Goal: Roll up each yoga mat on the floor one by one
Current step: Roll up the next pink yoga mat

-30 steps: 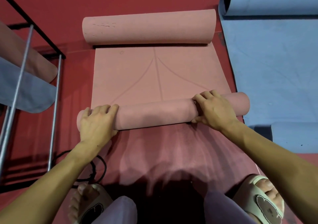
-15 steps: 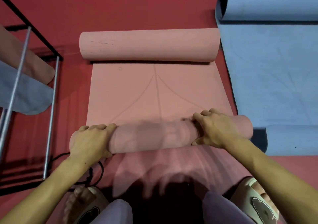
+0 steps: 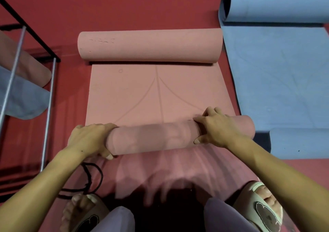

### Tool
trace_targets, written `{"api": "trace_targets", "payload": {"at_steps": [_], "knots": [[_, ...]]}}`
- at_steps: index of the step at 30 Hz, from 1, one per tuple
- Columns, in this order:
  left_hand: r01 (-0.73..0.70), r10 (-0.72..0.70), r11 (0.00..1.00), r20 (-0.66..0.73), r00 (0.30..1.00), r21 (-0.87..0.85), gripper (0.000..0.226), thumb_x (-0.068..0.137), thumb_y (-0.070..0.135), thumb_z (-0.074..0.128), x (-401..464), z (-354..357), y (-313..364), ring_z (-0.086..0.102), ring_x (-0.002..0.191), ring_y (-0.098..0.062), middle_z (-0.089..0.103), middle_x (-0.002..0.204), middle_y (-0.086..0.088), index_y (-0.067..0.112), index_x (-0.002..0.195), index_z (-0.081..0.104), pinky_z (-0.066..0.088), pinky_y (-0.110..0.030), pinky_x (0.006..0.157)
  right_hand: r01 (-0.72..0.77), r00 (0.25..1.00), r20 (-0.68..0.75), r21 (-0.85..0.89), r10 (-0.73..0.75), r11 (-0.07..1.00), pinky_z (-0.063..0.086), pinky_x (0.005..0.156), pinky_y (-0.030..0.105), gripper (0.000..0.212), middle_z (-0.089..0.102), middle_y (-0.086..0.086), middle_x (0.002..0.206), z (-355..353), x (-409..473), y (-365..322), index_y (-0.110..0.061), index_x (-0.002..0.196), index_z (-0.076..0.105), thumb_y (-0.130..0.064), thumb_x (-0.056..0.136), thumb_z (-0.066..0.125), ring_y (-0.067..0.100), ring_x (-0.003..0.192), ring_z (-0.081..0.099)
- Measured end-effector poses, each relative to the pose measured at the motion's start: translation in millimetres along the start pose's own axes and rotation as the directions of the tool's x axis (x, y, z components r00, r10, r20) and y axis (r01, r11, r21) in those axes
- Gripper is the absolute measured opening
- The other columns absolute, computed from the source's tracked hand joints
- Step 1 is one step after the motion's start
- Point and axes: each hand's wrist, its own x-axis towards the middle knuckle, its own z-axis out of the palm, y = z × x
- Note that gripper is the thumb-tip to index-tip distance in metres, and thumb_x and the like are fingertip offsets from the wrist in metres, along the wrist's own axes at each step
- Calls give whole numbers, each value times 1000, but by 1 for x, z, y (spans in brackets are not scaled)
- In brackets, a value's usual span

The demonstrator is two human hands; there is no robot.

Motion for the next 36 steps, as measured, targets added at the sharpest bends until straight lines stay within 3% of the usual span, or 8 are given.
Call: {"api": "trace_targets", "payload": {"at_steps": [5,9,15,20,23,28,31,36], "knots": [[45,-49,998,-159,986,-33,104,48,62,94,4,-9,-9,65,118,-14,68,124,19,49,142,51,46,-37,87,8,1000,-24,174,-3,985,52,93,45,73,64,2,126,0,6,7,-25,137,57,-58,78,84,27,111,54],[27,-24,1000,-275,961,9,90,56,58,95,7,-5,-10,62,119,-16,65,124,18,45,137,58,49,-42,87,-20,997,-66,117,28,993,49,99,48,65,53,1,139,-6,12,2,-32,143,57,-57,86,77,31,122,47],[-35,-7,996,-462,887,-82,50,74,50,88,1,-1,-13,67,108,-15,66,118,22,47,120,68,54,-37,68,43,955,-296,129,-3,991,53,80,45,30,56,2,115,4,23,-5,-35,126,61,-26,98,67,29,100,52],[-42,-9,995,-485,875,-93,39,85,45,80,3,5,-14,71,103,-22,68,122,22,48,122,66,55,-37,68,67,908,-417,60,-36,996,48,72,38,26,61,0,112,15,22,-6,-28,124,67,-19,100,62,27,97,53],[-40,-39,989,-511,859,-142,32,91,39,76,1,11,-11,69,96,-30,65,123,20,43,119,60,54,-40,64,70,885,-465,75,-28,995,49,73,42,18,65,3,108,20,20,-7,-18,119,63,-24,103,57,28,96,53],[-131,-2,973,-572,820,-190,25,97,15,67,6,18,-6,71,99,-27,74,113,4,28,118,66,59,-44,69,111,904,-423,86,-65,990,52,96,46,41,65,8,127,24,18,-7,-9,127,62,-38,97,62,31,116,54],[-89,-6,988,-604,797,-126,24,98,24,56,7,20,-5,72,101,-28,75,114,-1,24,116,71,59,-45,72,76,918,-395,80,-38,994,51,100,50,47,57,12,139,23,19,-9,-12,133,61,-43,97,59,36,120,51],[-58,-15,992,-576,817,-109,45,93,42,51,7,24,-6,68,121,-29,71,133,-7,19,123,75,58,-48,91,28,900,-437,61,2,998,50,93,48,49,52,10,132,25,17,-6,-21,136,57,-51,98,59,34,108,46]]}}
